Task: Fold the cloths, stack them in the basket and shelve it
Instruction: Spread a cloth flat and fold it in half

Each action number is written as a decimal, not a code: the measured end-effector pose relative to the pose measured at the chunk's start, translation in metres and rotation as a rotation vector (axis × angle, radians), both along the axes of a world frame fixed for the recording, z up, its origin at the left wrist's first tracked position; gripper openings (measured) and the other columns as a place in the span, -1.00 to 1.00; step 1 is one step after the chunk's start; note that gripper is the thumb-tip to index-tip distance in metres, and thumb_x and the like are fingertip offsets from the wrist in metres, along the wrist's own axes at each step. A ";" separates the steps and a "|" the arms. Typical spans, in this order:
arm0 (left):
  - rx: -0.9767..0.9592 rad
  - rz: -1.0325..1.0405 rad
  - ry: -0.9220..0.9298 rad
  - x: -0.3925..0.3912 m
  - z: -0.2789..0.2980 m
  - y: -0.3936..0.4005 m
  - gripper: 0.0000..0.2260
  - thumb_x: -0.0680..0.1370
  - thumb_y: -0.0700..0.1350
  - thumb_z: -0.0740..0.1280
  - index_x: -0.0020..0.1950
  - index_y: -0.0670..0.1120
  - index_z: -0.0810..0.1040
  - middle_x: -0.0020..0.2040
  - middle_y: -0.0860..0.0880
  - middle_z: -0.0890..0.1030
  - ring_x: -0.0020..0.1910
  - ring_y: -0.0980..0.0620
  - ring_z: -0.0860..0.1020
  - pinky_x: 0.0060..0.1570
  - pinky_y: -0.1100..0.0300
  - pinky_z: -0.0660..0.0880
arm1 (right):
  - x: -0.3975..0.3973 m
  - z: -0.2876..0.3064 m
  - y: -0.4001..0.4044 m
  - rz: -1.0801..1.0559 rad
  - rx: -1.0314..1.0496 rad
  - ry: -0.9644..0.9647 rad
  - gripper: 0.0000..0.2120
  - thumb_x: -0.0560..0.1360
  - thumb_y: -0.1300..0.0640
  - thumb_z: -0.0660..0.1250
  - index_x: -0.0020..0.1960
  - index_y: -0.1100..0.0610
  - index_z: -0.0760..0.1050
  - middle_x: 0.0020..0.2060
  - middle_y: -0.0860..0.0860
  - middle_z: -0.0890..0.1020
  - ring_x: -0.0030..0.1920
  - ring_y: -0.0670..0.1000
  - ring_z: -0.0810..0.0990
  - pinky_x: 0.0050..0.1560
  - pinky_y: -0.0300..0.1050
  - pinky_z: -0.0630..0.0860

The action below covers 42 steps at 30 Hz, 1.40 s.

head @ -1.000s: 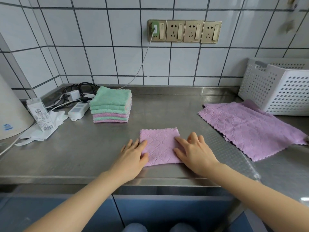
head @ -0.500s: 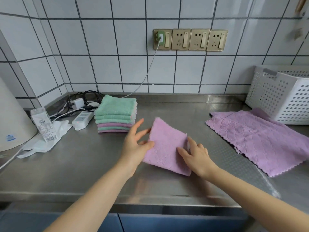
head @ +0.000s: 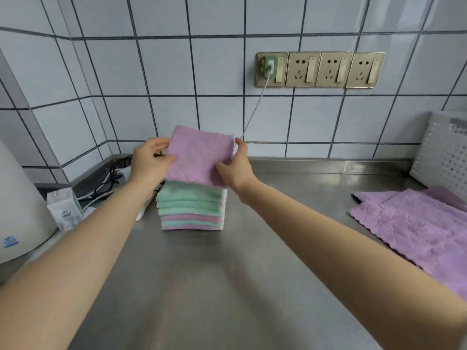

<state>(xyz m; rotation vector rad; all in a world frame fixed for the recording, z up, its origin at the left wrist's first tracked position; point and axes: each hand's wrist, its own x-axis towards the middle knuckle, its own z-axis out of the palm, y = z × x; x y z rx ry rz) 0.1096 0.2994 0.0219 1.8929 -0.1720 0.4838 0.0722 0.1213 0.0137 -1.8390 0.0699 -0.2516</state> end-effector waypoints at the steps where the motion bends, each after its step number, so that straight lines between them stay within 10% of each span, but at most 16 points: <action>1: 0.051 0.008 0.080 0.005 -0.013 0.005 -0.63 0.43 -0.35 0.40 0.22 -0.18 0.54 0.17 -0.06 0.59 0.13 0.04 0.54 0.18 0.17 0.44 | 0.004 -0.008 0.006 0.021 -0.032 0.083 -0.32 0.48 0.28 0.18 0.50 0.03 -0.03 0.19 0.17 0.47 0.17 0.19 0.51 0.16 0.03 0.50; 10: -0.159 -0.038 0.206 0.019 -0.051 0.029 -0.67 0.45 -0.29 0.43 0.20 -0.10 0.57 0.15 -0.02 0.60 0.19 0.02 0.54 0.27 0.03 0.44 | 0.023 -0.034 0.008 0.077 -0.057 0.114 -0.46 0.44 0.24 0.19 0.41 0.02 0.29 0.19 0.12 0.49 -0.06 0.06 0.50 -0.22 -0.16 0.46; 21: 0.493 -0.074 0.106 0.004 -0.051 0.028 -0.75 0.60 -0.11 0.22 0.20 -0.10 0.61 0.18 0.04 0.58 0.12 0.07 0.50 0.10 0.21 0.38 | 0.015 -0.035 0.000 0.105 -0.348 0.106 -0.51 0.51 0.15 0.23 0.43 0.10 0.30 0.30 0.18 0.37 0.31 0.11 0.33 0.08 -0.24 0.32; 25: 0.589 -0.061 0.063 -0.010 -0.041 0.028 -0.67 0.56 0.03 0.15 -0.28 -0.11 0.52 -0.19 -0.03 0.52 -0.19 -0.02 0.47 -0.11 0.13 0.35 | -0.005 -0.028 -0.018 0.102 -0.362 0.097 -0.50 0.50 0.07 0.28 0.41 0.11 0.31 0.26 0.17 0.46 0.14 0.10 0.44 0.22 0.00 0.47; 29: 0.699 0.052 -0.174 -0.041 -0.031 -0.004 -0.77 0.55 -0.16 0.25 0.11 -0.15 0.63 0.18 -0.09 0.58 0.19 -0.12 0.48 0.24 0.08 0.37 | -0.052 -0.023 -0.053 0.104 -0.442 0.034 -0.56 0.51 0.08 0.28 0.37 0.10 0.36 0.16 0.05 0.54 0.09 0.07 0.54 0.08 -0.10 0.50; 42: 0.643 -0.555 -0.185 -0.169 -0.094 -0.244 -0.77 0.55 -0.13 0.27 0.17 -0.05 0.60 0.12 -0.02 0.63 0.18 -0.02 0.51 0.18 0.07 0.43 | -0.246 -0.073 -0.256 -0.142 -0.934 0.082 -0.80 0.51 0.18 0.26 0.12 0.09 0.53 -0.03 -0.05 0.60 0.02 0.00 0.58 0.00 -0.10 0.51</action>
